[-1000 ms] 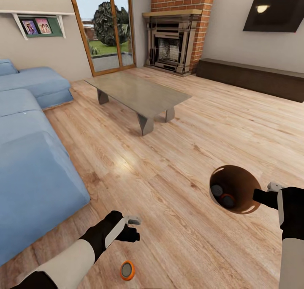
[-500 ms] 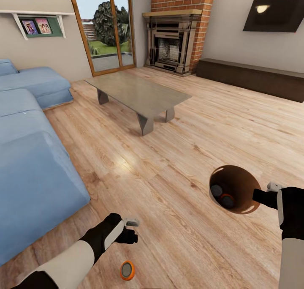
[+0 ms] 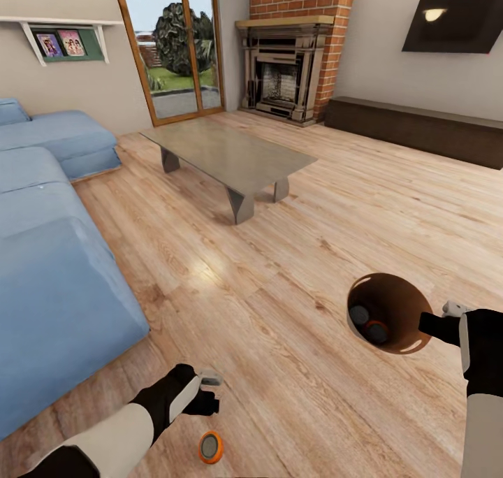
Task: Put the three can of soda from the living room inside the tash can in the kitchen.
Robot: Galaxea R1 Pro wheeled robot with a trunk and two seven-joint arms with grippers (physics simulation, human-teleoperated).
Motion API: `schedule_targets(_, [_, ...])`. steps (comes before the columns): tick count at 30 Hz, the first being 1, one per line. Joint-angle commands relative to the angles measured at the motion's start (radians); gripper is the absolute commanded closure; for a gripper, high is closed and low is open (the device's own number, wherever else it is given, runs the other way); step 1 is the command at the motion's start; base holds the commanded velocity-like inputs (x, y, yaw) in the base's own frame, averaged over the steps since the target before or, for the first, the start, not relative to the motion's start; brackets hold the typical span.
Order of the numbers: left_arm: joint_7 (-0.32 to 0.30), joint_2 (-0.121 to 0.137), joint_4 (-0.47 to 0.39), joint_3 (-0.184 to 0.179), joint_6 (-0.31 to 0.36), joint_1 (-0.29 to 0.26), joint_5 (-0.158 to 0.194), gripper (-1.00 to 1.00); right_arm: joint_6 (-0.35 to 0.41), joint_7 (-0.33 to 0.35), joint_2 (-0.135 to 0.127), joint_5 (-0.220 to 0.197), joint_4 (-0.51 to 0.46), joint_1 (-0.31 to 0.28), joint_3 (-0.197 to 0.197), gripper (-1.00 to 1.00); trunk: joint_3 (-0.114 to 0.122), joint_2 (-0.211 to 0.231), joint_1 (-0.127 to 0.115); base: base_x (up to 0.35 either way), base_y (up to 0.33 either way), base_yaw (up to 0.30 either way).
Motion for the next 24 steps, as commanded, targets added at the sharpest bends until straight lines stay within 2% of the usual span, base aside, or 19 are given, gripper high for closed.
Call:
schedule_targets(1, [0.000,0.000,0.022,0.000,-0.011,0.000,0.000,-1.00,0.002,0.005,0.000,-0.021,0.000,0.000,0.000,1.00,0.000,0.000,0.000,0.000,0.000,0.000])
schedule_targets(8, [0.000,0.000,0.077,0.000,-0.044,0.000,0.001,-1.00,0.002,0.005,0.000,-0.021,-0.002,0.000,0.000,1.00,0.000,0.000,0.000,0.000,0.000,0.000])
schedule_targets(24, [0.000,-0.005,0.085,-0.005,-0.069,0.000,-0.004,-1.00,0.002,0.005,0.003,-0.021,-0.005,0.000,0.004,1.00,0.000,0.000,0.000,0.000,0.000,0.000])
